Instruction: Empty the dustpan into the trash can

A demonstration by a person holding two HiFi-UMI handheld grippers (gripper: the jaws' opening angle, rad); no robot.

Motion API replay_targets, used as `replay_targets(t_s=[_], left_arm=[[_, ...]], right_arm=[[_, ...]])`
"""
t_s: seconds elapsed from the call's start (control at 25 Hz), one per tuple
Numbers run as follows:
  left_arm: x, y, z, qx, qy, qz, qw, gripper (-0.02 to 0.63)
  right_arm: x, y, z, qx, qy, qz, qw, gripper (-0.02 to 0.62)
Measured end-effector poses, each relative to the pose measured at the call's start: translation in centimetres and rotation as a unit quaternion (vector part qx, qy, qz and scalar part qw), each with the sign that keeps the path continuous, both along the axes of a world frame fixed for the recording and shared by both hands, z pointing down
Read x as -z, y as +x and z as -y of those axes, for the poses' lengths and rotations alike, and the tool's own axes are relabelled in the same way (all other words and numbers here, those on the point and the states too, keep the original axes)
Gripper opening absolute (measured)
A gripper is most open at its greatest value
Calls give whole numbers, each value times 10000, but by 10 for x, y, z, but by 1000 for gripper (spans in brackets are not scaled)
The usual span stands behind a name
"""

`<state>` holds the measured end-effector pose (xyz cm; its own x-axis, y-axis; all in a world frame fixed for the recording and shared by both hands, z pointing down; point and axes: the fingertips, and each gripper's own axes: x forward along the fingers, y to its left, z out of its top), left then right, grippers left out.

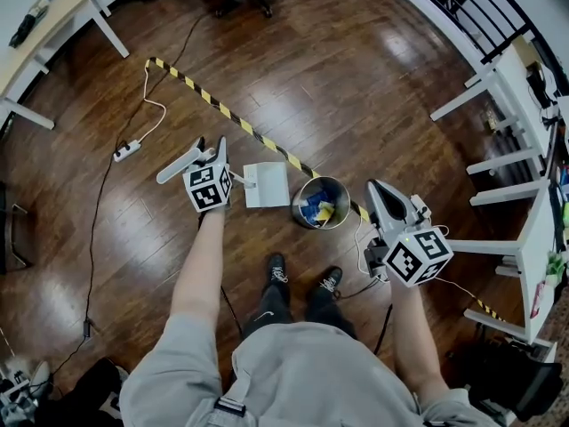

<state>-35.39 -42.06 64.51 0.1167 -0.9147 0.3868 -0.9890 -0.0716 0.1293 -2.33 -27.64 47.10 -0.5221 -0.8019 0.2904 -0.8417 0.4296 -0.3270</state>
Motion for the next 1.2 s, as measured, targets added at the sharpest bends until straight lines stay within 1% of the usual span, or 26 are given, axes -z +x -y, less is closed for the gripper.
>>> replay_targets(t_s=[0.08, 0.28, 0.4, 0.56, 0.6, 0.68, 0.72, 0.8, 0.88, 0.92, 0.96, 1.08, 1.2], left_arm=[[-1, -8, -3, 28, -16, -62, 10000, 217], [-16, -22, -17, 91, -275, -261, 9992, 323], [-26, -23, -31, 65, -490, -317, 9983, 333], [-28, -10, -60, 66, -675, -422, 9968, 331], [-23, -4, -68, 29, -661, -475, 9967, 314], [-5, 13, -83, -158, -514, -562, 9970, 236], [9, 26, -89, -315, -394, -574, 9971, 190], [42, 58, -96, -769, -130, -584, 9952, 104], [82, 101, -101, -1351, 91, -689, 9884, 25], [103, 125, -105, -1660, 175, -797, 9827, 6], [124, 149, -109, -1963, 259, -934, 9758, 6], [192, 215, -124, -2763, 647, -1387, 9488, 6], [251, 268, -141, -3449, 960, -1618, 9196, 6]], right_arm=[[3, -5, 1, 32, 31, -24, 10000, -3], [10, -18, -2, 40, 88, -45, 9999, -3], [14, -21, -4, 62, 129, -50, 9999, -2], [20, -16, -9, 95, 184, 0, 9998, -2], [22, -14, -10, 117, 208, 18, 9997, -2], [28, -11, -12, 169, 280, 46, 9995, -2], [32, -9, -12, 181, 329, 65, 9993, -2], [44, -2, -12, 173, 457, 127, 9987, -2], [59, 6, -12, 178, 618, 180, 9978, -2], [66, 10, -12, 197, 698, 192, 9972, -2], [74, 12, -13, 221, 769, 199, 9966, -3], [94, 20, -13, 286, 976, 192, 9946, -3], [112, 28, -18, 360, 1169, 170, 9923, -3]])
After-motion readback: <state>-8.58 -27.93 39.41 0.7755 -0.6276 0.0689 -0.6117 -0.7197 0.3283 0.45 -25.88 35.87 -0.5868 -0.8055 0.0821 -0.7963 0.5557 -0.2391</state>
